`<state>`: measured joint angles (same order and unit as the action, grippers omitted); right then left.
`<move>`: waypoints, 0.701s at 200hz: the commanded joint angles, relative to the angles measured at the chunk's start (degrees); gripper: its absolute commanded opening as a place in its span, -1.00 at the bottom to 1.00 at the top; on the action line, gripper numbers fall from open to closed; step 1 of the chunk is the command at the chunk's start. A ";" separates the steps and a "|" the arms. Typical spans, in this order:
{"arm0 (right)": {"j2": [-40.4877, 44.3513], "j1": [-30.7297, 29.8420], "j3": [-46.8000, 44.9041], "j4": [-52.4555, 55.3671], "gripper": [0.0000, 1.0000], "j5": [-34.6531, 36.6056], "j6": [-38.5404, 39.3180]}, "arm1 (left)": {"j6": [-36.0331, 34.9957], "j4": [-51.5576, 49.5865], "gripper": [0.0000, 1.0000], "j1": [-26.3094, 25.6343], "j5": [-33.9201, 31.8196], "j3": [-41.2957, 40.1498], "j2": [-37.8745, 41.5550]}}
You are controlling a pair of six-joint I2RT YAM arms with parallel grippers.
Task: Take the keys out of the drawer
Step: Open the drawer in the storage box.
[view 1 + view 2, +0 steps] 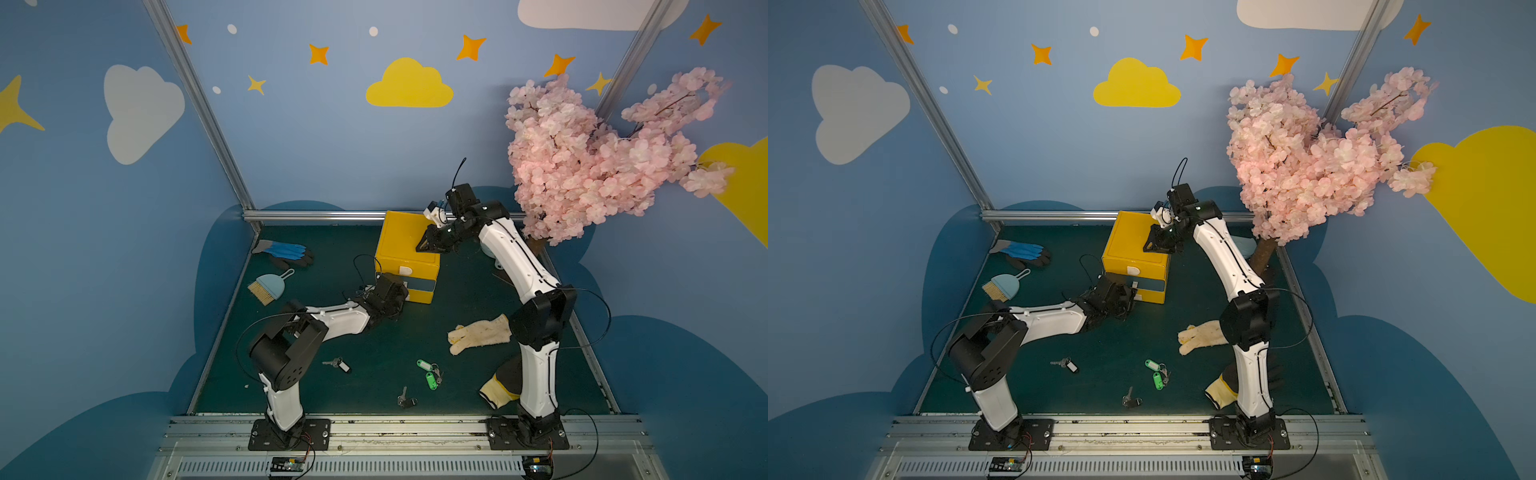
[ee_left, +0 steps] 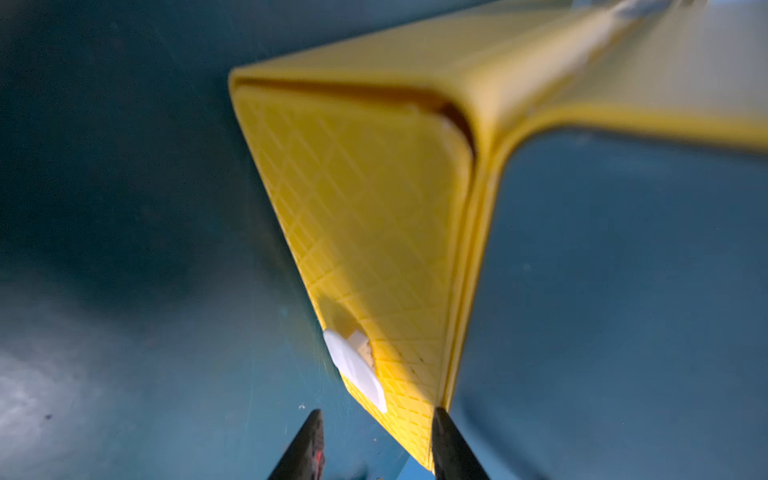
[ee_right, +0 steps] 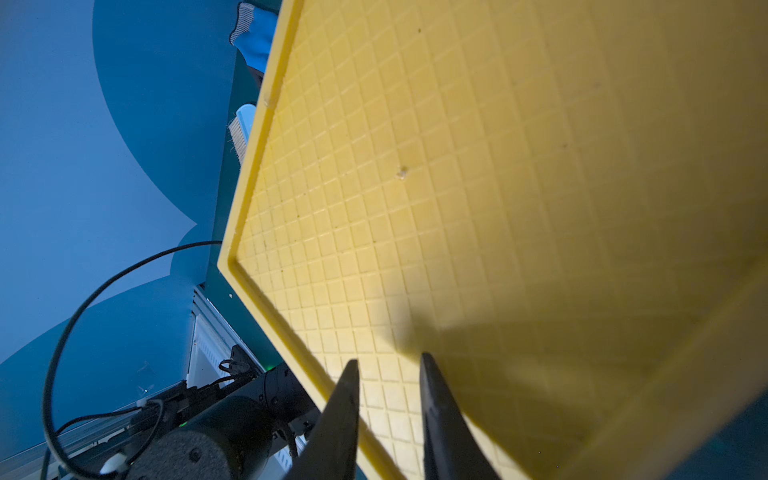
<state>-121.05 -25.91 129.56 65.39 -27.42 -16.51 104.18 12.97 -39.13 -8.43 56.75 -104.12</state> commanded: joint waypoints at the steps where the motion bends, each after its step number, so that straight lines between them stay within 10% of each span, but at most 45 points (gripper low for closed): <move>1: -5.61 -0.64 -3.36 10.99 -0.45 2.61 0.45 | -1.09 1.15 -0.13 0.77 0.69 1.81 -3.30; 140: -6.11 0.29 -2.61 11.01 -0.45 2.30 0.69 | 3.38 -20.96 -0.13 0.68 0.40 3.38 -1.50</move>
<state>-121.49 -25.23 129.97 65.69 -29.17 -16.21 105.78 2.44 -38.63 -6.70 61.65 -107.04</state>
